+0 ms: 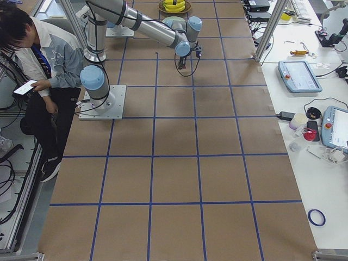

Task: Collect all strawberries into plate
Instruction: 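Move the held strawberry beside the others and open the right gripper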

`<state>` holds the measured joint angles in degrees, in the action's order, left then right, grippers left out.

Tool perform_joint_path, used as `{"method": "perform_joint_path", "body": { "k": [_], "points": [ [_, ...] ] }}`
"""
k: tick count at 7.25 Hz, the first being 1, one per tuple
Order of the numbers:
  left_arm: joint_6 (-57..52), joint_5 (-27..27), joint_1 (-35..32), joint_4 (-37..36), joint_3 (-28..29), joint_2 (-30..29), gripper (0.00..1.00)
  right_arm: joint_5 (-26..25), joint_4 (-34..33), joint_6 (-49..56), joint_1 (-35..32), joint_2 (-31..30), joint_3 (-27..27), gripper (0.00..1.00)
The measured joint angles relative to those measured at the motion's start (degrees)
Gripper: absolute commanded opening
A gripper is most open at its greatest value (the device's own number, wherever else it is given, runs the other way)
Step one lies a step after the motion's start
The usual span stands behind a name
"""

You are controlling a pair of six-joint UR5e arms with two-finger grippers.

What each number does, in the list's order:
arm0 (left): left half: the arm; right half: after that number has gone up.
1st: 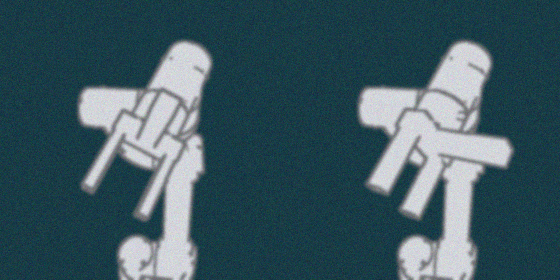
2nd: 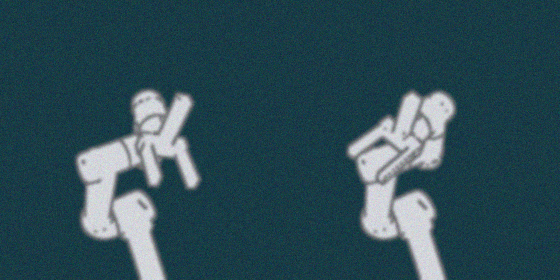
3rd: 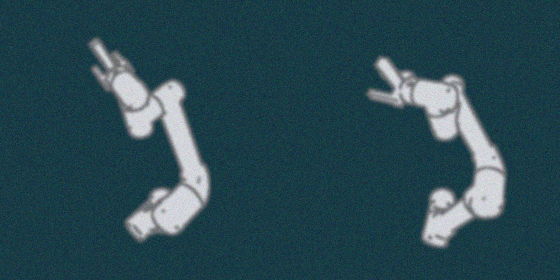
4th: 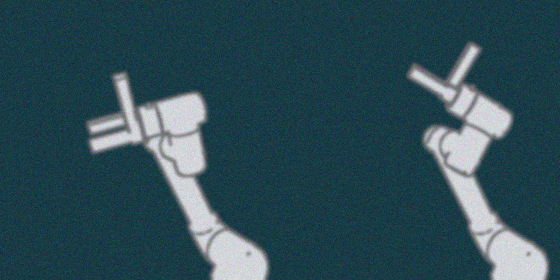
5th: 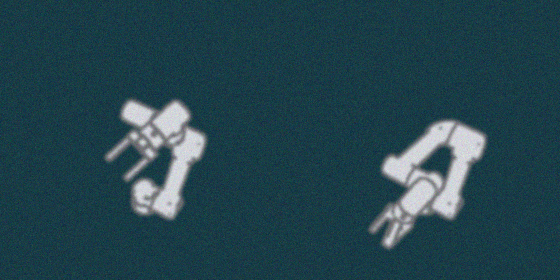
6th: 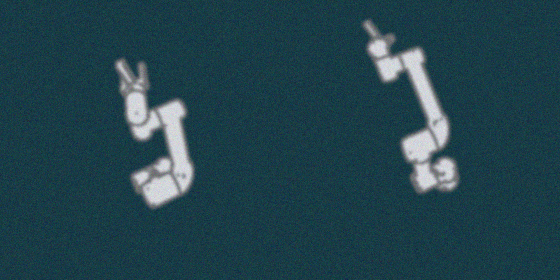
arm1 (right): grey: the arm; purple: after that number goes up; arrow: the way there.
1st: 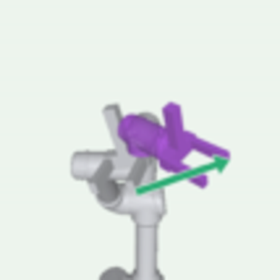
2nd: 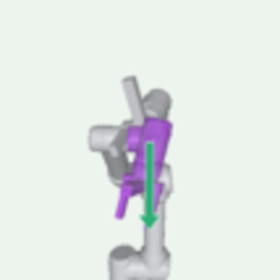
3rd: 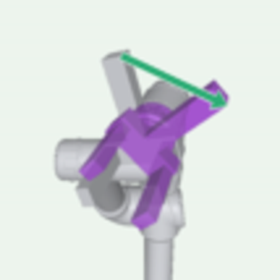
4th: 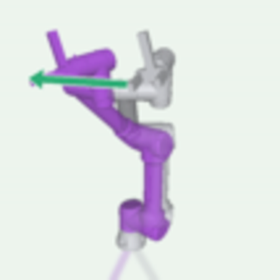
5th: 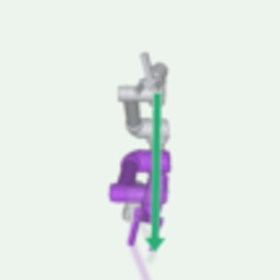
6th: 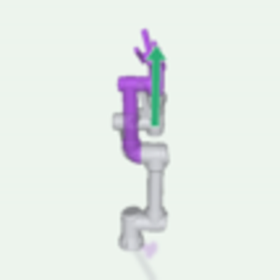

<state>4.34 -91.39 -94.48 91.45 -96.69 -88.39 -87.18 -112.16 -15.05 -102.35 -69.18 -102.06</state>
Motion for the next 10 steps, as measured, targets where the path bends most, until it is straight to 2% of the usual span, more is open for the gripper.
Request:
{"method": "perform_joint_path", "body": {
  "k": [3, 6, 9, 10],
  "points": [
    [-0.04, -0.18, 0.00, -0.39, 0.04, 0.03, 1.00, 2.24, 3.69, -1.45, -4.38, 0.33, 7.32, 0.00],
    [-0.01, -0.26, 0.00, -0.48, 0.09, 0.16, 1.00, 4.26, 0.72, -5.24, -9.42, 4.13, 8.11, 0.00],
    [0.05, -0.14, 0.00, -0.49, 0.10, 0.23, 1.00, 7.44, -1.49, -5.92, -11.10, 7.90, 7.64, 0.00],
    [0.05, -0.14, 0.00, -0.49, 0.10, 0.23, 1.00, 7.74, -2.16, -5.65, -11.23, 8.90, 7.44, 0.07]
  ]
}}
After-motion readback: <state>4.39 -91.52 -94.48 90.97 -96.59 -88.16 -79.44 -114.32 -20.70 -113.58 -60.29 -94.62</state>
